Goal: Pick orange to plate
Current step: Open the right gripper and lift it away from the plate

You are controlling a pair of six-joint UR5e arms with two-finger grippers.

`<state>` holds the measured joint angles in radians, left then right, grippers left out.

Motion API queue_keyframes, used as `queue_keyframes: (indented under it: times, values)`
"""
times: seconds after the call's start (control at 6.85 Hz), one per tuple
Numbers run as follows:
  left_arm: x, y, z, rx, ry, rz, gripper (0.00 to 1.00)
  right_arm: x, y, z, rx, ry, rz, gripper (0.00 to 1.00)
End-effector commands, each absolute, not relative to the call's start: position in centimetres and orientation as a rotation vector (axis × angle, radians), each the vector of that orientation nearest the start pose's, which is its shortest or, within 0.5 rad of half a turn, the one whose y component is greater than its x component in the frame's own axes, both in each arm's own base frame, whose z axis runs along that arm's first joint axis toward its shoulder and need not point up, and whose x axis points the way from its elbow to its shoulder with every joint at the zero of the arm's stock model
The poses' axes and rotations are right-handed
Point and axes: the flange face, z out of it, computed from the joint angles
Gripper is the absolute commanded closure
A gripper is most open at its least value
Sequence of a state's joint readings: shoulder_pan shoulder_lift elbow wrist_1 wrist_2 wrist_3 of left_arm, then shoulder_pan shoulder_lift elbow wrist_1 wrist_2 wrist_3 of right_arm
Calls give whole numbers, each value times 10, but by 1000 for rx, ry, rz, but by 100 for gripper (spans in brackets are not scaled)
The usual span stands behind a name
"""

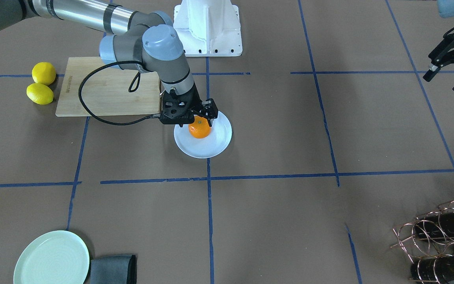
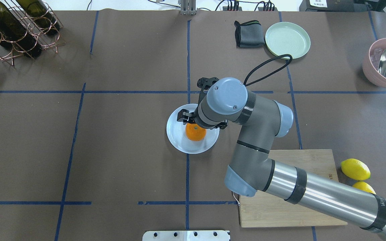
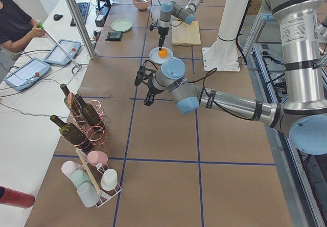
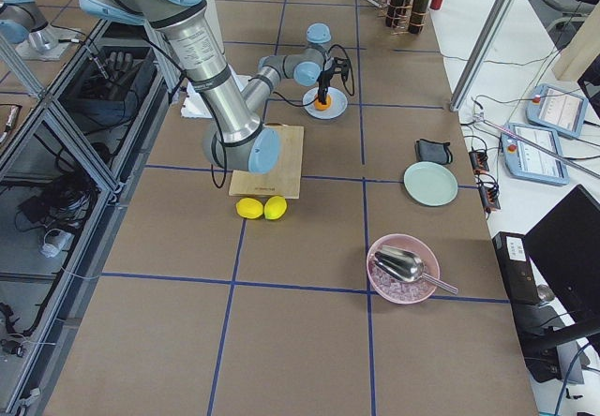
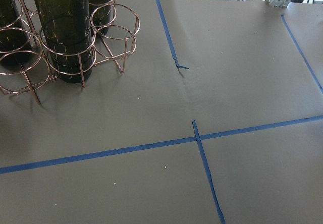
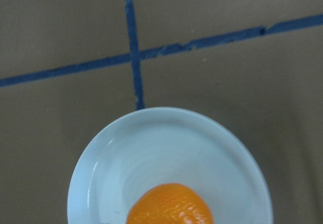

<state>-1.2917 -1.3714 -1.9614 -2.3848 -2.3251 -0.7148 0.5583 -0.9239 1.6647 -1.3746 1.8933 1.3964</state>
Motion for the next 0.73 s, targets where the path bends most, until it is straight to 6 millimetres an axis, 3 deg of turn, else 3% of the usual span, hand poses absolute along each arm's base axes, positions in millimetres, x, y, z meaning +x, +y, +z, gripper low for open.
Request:
queue_keyframes:
  times: [0.0,0.15,0.44,0.58]
  values:
    - [55,-424,488,536,991,127,0,-333,-482,226,11,-972,176,0]
    - [53,-428,514,550,939,220,0,-253,-496,275,45,-931,98,0]
    - [13,-443,551,463,807,299,0,-109,-497,410,139,-791,-76,0]
    - [-21,-462,548,428,759,302,0,-40,-493,461,145,-747,-118,0]
